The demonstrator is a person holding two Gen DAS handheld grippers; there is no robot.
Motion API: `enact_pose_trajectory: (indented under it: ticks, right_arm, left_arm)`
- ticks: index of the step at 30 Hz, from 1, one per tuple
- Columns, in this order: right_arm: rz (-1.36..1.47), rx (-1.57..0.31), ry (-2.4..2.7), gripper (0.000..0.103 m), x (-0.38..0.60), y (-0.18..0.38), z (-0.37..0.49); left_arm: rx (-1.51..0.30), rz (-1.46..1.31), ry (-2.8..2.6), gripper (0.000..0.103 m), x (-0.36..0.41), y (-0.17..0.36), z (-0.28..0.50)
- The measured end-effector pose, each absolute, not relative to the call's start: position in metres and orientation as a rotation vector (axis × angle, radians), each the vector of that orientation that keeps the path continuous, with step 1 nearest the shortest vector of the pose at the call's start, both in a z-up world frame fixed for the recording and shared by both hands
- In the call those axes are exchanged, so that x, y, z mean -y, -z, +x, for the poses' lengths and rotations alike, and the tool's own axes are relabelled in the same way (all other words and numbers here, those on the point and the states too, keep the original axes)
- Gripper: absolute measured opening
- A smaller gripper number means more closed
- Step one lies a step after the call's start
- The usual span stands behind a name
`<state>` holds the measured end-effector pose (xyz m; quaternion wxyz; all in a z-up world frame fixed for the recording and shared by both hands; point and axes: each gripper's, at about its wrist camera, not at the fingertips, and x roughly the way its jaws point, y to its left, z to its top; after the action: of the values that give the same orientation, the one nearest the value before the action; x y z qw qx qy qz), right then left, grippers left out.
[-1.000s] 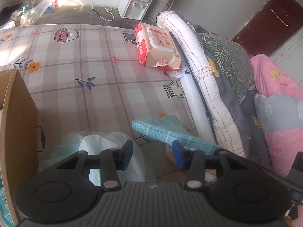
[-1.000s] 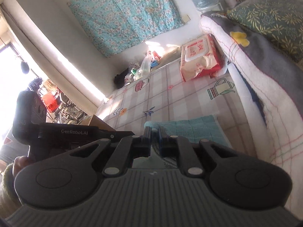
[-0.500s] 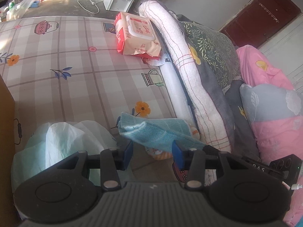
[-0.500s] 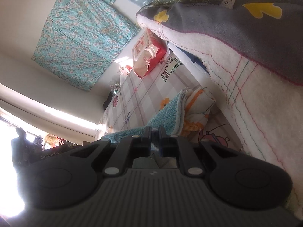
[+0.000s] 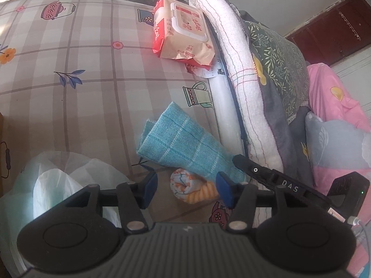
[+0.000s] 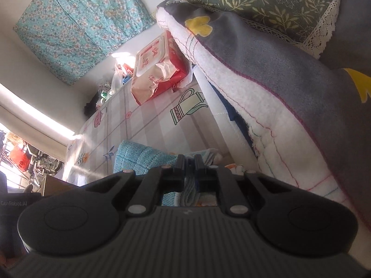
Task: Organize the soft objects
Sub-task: 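Lift the blue towel with the right gripper off the mattress, then carry the blue towel into the cardboard box beside the pig and release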
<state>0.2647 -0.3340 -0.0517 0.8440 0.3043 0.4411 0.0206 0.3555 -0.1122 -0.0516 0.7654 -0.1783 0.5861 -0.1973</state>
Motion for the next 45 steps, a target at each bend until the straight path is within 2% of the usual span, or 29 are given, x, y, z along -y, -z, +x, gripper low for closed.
enact_pose_trajectory:
  ticks: [2,8,13,16,17,18,19,20,21,28,30,37,41,45]
  right_arm:
    - [0.612,-0.944,-0.048,0.007,0.331,0.054,0.266]
    - [0.535,-0.969,-0.083,0.01,0.321,0.054,0.265]
    - [0.494,-0.964,-0.111,0.01,0.316,0.054,0.267]
    - [0.481,-0.952,-0.123,0.01,0.315,0.054,0.264]
    - [0.476,-0.947,-0.128,0.01,0.315,0.054,0.263]
    - [0.47,-0.945,-0.132,0.011,0.314,0.054,0.263]
    - [0.456,-0.943,-0.138,0.012,0.312,0.052,0.26]
    - [0.445,-0.94,-0.144,0.014,0.312,0.051,0.259]
    - [0.437,-0.936,-0.147,0.017,0.311,0.048,0.257]
    - [0.515,-0.823,-0.218,0.039,0.33,0.024,0.238]
    - [0.593,-0.789,-0.243,0.049,0.341,0.018,0.233]
    - [1.07,-0.71,-0.397,0.063,0.37,0.019,0.214]
    - [1.277,-0.66,-0.532,0.08,0.361,0.024,0.207]
    - [1.416,-0.691,-0.697,0.084,0.325,0.027,0.208]
  left_arm:
    - [-1.307,-0.413,0.418,0.063,0.116,0.058,0.365]
    - [-1.424,-0.5,0.339,0.066,0.129,0.084,0.39]
    - [-1.451,-0.535,0.279,0.065,0.136,0.099,0.399]
    - [-1.45,-0.541,0.247,0.058,0.14,0.105,0.402]
    - [-1.447,-0.546,0.24,0.049,0.141,0.107,0.402]
    - [-1.44,-0.553,0.244,0.035,0.142,0.108,0.402]
    - [-1.427,-0.549,0.262,0.027,0.142,0.108,0.4]
    - [-1.413,-0.537,0.276,0.02,0.143,0.107,0.4]
    - [-1.397,-0.526,0.284,0.018,0.144,0.104,0.399]
    - [-1.225,-0.42,0.423,0.016,0.147,0.051,0.376]
    - [-1.191,-0.4,0.468,0.016,0.145,0.033,0.366]
    - [-1.073,-0.371,0.664,0.016,0.118,-0.039,0.31]
    - [-1.008,-0.383,0.779,0.016,0.086,-0.071,0.269]
    - [-0.921,-0.434,0.875,0.016,0.045,-0.093,0.226]
